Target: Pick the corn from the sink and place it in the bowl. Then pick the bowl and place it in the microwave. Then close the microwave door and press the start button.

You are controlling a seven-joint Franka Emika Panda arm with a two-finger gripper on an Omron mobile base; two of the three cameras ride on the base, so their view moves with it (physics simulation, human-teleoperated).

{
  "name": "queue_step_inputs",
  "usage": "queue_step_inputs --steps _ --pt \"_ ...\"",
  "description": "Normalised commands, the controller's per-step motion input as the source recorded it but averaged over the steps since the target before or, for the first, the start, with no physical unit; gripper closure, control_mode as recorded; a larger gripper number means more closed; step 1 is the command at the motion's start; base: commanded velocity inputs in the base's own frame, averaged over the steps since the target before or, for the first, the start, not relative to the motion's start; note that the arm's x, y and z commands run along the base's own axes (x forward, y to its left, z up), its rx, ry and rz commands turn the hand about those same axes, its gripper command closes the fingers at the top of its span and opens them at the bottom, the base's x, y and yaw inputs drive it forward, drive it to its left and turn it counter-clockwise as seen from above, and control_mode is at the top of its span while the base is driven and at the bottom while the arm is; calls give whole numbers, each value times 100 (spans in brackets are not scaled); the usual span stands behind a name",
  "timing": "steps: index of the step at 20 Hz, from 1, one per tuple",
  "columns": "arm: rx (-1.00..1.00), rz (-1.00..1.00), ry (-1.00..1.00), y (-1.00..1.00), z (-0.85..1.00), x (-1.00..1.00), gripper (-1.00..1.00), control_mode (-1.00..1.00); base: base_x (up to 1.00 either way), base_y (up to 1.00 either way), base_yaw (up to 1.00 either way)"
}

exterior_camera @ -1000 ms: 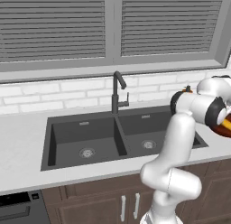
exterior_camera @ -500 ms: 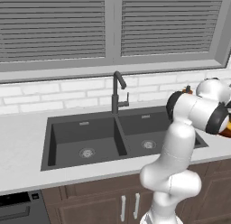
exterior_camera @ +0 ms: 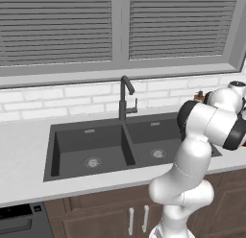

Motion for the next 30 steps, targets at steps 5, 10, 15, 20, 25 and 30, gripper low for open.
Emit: queue_step_inputs --steps 5,10,15,20,25,30 --pt "-4 -2 14 -7 0 15 -100 -100 0 0 0" --pt "0 0 6 -16 0 15 -100 -100 0 0 0" --pt "0 0 5 -26 -10 13 -100 -100 0 0 0" --pt "0 0 5 -7 -21 7 -100 -100 0 0 0" --pt "0 0 3 -4 -22 11 -100 -100 0 0 0" --pt "0 1 1 -9 -28 3 -100 -100 0 0 0"
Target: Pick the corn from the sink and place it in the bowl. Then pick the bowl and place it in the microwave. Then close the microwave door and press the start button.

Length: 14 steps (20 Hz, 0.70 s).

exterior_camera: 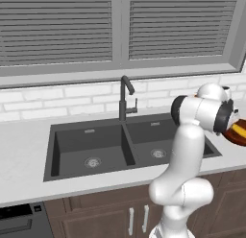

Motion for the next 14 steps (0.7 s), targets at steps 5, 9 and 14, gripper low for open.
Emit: queue_step_inputs --steps 5,9,14 --pt "0 1 0 -21 -26 0 -100 -100 0 0 0" --pt "0 0 0 -13 -24 0 100 -100 0 0 0" --pt "0 0 0 -13 -17 0 100 -100 0 0 0"
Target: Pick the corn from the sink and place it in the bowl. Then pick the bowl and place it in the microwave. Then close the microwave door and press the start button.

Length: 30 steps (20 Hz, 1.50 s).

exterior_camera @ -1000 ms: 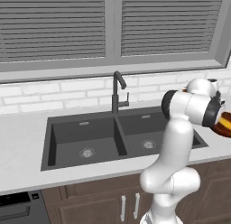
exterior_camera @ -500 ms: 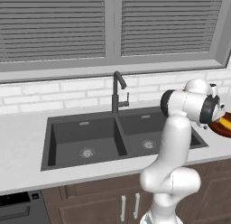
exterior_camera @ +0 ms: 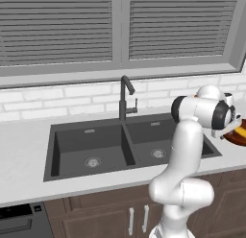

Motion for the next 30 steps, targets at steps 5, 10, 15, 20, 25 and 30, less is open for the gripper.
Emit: queue_step_inputs --steps 5,10,15,20,25,30 --pt "0 0 0 0 -1 -1 100 -100 0 0 0" --pt "0 0 -6 0 0 -7 100 -100 0 0 0" --pt "-3 2 -22 2 6 -26 100 -100 0 0 0" --pt "-21 8 -18 21 13 -18 100 -100 0 0 0" --pt "-18 19 0 23 50 -2 100 -100 0 0 0" --pt "-16 34 -8 20 54 0 100 -100 0 0 0"
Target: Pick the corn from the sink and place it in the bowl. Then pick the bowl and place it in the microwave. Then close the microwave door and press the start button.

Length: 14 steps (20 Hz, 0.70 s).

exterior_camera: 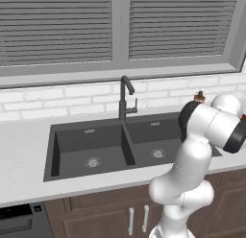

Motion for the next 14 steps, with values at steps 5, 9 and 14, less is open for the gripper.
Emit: queue_step_inputs --steps 5,9,14 --pt "-4 44 -20 23 77 -3 100 -100 0 0 0" --pt "0 47 -1 16 100 -21 100 -100 0 0 0" --pt "-2 46 0 16 100 -25 100 -100 0 0 0"
